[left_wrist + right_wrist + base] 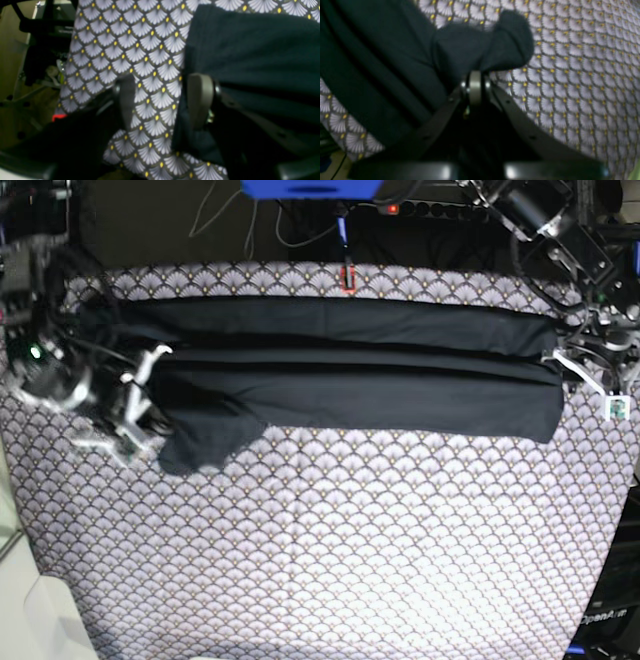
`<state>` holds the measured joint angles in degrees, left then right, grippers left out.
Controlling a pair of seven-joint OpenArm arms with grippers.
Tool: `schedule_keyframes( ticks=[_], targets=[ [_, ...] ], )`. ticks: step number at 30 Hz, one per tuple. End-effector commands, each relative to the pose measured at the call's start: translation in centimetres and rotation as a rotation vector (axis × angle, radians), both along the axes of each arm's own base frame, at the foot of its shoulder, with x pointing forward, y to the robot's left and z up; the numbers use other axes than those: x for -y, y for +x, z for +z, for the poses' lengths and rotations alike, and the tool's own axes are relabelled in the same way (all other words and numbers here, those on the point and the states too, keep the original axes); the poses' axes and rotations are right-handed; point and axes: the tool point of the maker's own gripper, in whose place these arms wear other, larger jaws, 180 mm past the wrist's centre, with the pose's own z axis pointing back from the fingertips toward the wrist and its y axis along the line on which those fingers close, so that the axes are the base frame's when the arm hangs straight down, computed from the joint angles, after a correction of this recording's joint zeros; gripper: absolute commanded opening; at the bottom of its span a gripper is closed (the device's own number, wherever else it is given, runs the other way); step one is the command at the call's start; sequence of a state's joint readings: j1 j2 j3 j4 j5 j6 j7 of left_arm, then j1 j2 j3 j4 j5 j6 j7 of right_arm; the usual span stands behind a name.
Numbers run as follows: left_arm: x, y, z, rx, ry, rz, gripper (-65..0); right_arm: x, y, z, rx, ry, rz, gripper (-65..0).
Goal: Fold the T-shirt properly
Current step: 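Fold the sleeve with the right gripper onto the folded shirt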
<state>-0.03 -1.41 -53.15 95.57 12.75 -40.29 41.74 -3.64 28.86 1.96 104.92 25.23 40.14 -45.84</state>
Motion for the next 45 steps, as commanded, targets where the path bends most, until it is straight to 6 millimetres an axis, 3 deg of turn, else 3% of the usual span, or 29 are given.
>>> schedule_keyframes(
  ticks=[1, 8, 16, 23, 27, 36, 41, 45],
  targets=[
    [-0.8, 0.8, 1.7, 0.053, 0.028, 0.000, -32.2, 0.7, 0.1, 1.2, 0.040, 0.001, -0.009, -65.0],
    [-0.8, 0.6, 1.6, 0.045, 0.032, 0.000, -32.2, 3.3, -3.6, -1.2, -0.044, -0.005, -0.089, -65.0],
    [-0.6, 0.5, 1.3, 0.041, 0.027, 0.001, -32.2, 1.9, -6.8, -3.3, -0.110, 0.057, -0.087, -65.0],
    [-0.8, -0.5, 0.8, 0.018, 0.027, 0.002, -32.2, 2.0, -7.2, -3.9, -0.131, 0.057, -0.095, -65.0],
    [-2.2, -1.6, 0.9, 0.022, 0.029, 0.054, -32.1, 2.2, -7.1, -3.9, -0.131, 0.052, -0.101, -65.0],
    [-4.9, -3.3, 1.6, 0.026, 0.053, 0.135, -31.9, 4.6, -7.7, -7.0, -0.245, 0.019, -0.170, -65.0],
    [-5.5, -3.8, 1.8, 0.030, 0.056, 0.156, -21.2, 7.7, -7.7, -8.1, -0.276, 0.018, -0.271, -65.0],
    [-5.9, -4.2, 1.9, 0.035, 0.053, 0.175, -20.6, 8.7, -7.6, -7.9, -0.265, 0.027, -0.314, -57.4]
  ],
)
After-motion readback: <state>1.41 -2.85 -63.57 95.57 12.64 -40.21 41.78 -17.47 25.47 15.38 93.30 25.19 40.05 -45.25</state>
